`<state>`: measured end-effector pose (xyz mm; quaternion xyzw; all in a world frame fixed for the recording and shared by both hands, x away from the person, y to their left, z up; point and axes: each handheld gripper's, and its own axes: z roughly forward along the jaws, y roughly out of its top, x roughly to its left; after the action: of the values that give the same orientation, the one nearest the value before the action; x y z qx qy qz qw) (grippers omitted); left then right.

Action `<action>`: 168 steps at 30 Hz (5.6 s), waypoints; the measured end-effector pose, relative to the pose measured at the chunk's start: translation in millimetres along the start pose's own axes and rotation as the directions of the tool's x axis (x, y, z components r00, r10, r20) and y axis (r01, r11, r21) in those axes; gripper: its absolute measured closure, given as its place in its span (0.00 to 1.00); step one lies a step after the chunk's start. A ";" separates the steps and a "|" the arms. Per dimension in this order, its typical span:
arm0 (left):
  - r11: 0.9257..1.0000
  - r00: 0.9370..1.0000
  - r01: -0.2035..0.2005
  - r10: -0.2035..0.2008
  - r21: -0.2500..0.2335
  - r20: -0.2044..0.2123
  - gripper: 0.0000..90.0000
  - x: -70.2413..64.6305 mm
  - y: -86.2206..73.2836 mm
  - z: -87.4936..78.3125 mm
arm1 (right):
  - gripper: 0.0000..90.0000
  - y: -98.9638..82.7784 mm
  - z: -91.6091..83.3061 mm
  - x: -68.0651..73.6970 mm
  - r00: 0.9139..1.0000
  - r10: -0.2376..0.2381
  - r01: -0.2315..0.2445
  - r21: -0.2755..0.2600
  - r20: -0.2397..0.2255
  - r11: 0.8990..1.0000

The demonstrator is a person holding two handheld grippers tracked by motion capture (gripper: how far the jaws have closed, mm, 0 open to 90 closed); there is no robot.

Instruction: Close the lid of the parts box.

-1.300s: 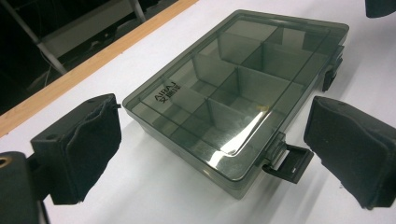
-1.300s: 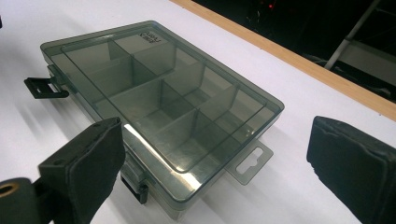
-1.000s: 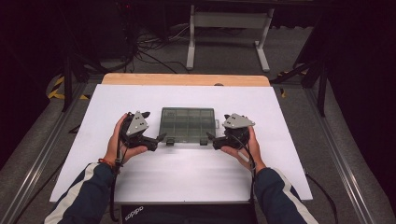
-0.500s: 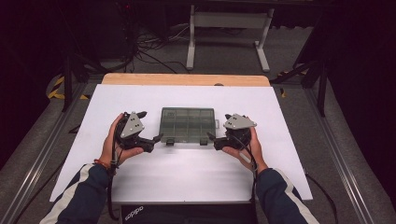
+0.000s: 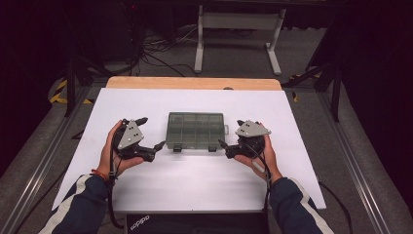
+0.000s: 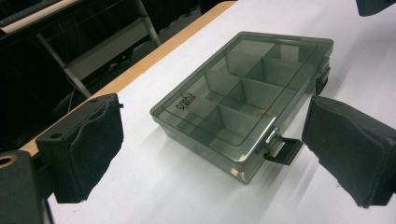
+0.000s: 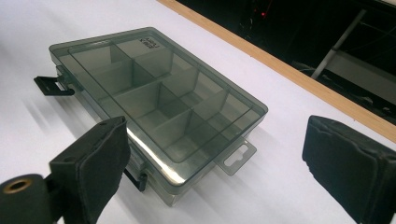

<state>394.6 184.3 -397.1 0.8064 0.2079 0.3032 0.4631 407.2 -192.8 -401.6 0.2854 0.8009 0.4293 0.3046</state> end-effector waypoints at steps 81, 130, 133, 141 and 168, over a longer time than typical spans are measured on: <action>0.997 0.997 0.002 -0.008 0.078 0.081 0.07 -27.0 -48.9 -50.1 | 0.09 -47.7 -56.3 15.8 0.995 -0.101 0.100 0.054 0.024 0.994; 0.993 0.994 0.081 -0.087 0.081 0.065 0.03 -38.3 -60.3 -72.7 | 0.06 -58.8 -78.0 33.5 0.994 -0.104 0.103 0.036 0.030 0.994; 0.994 0.995 0.073 -0.079 0.087 0.067 0.03 -37.9 -60.1 -71.4 | 0.06 -59.0 -76.9 34.0 0.993 -0.111 0.109 0.041 0.027 0.993; 0.993 0.994 0.077 -0.084 0.090 0.071 0.03 -38.4 -59.4 -69.0 | 0.06 -59.9 -77.2 31.5 0.994 -0.101 0.100 0.042 0.034 0.994; 0.992 0.993 0.073 -0.082 0.102 0.082 0.03 -38.3 -58.4 -64.3 | 0.06 -61.3 -76.7 29.8 0.995 -0.090 0.089 0.042 0.035 0.995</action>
<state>319.7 228.9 -434.5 0.8321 0.2336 0.2393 0.4425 319.5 -239.5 -427.4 0.2633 0.8155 0.3938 0.3326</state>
